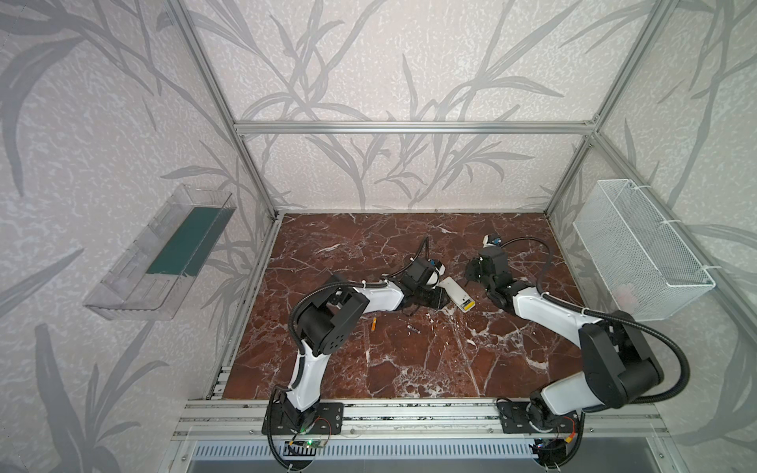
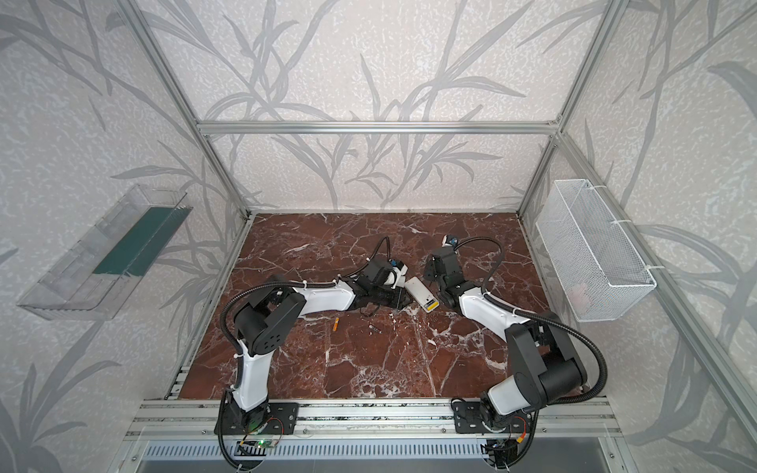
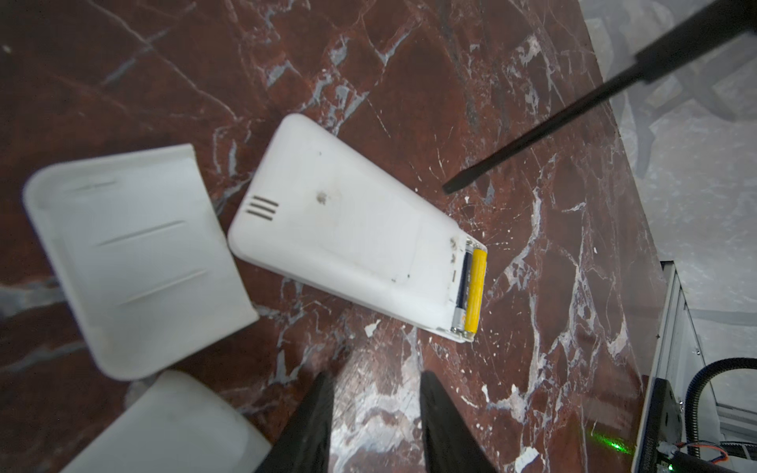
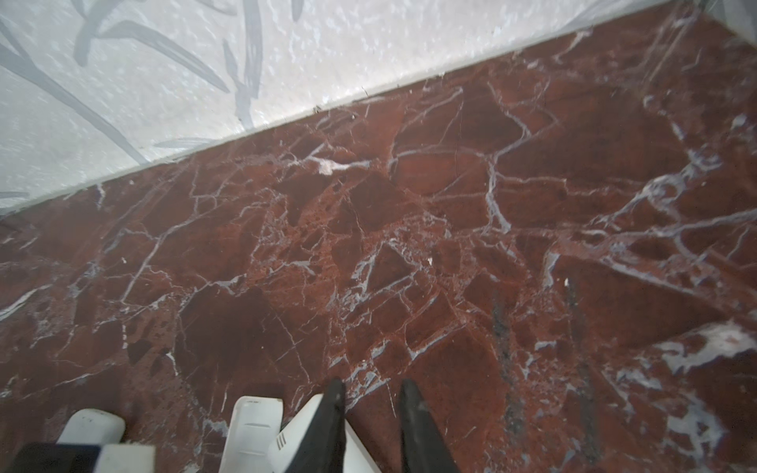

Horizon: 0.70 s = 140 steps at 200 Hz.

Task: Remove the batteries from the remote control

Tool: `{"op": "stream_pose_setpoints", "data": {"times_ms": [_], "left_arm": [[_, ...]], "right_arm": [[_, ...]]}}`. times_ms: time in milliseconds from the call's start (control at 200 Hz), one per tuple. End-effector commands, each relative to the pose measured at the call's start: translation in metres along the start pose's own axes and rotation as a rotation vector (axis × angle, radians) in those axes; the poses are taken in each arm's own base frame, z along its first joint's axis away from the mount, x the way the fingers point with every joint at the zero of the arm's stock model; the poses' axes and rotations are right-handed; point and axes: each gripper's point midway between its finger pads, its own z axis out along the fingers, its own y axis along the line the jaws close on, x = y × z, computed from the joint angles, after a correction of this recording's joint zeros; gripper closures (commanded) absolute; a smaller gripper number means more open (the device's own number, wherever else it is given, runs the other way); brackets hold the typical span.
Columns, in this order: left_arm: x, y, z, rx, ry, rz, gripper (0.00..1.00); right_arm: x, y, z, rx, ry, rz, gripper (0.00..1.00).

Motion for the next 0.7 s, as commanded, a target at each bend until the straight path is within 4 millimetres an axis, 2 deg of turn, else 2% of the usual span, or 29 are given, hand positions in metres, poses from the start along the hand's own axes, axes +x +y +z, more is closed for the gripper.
{"op": "stream_pose_setpoints", "data": {"times_ms": [0,175,330,585,696], "left_arm": [[-0.015,-0.009,0.003,0.053,-0.04,-0.068,0.61],[-0.014,-0.001,0.014,0.039,-0.033,-0.126,0.61],[-0.015,0.001,0.019,0.033,-0.023,-0.141,0.58],[-0.016,0.003,0.024,0.017,-0.011,-0.141,0.56],[-0.018,0.002,0.024,0.014,-0.006,-0.131,0.56]], "right_arm": [[-0.004,-0.006,-0.012,0.008,-0.001,-0.058,1.0],[0.005,-0.031,-0.005,0.045,0.066,-0.049,1.0],[0.018,-0.043,-0.002,0.079,0.103,-0.074,1.0],[0.052,-0.038,0.009,0.017,0.217,-0.004,1.0],[0.061,-0.036,0.009,0.004,0.242,0.012,1.0]]}}
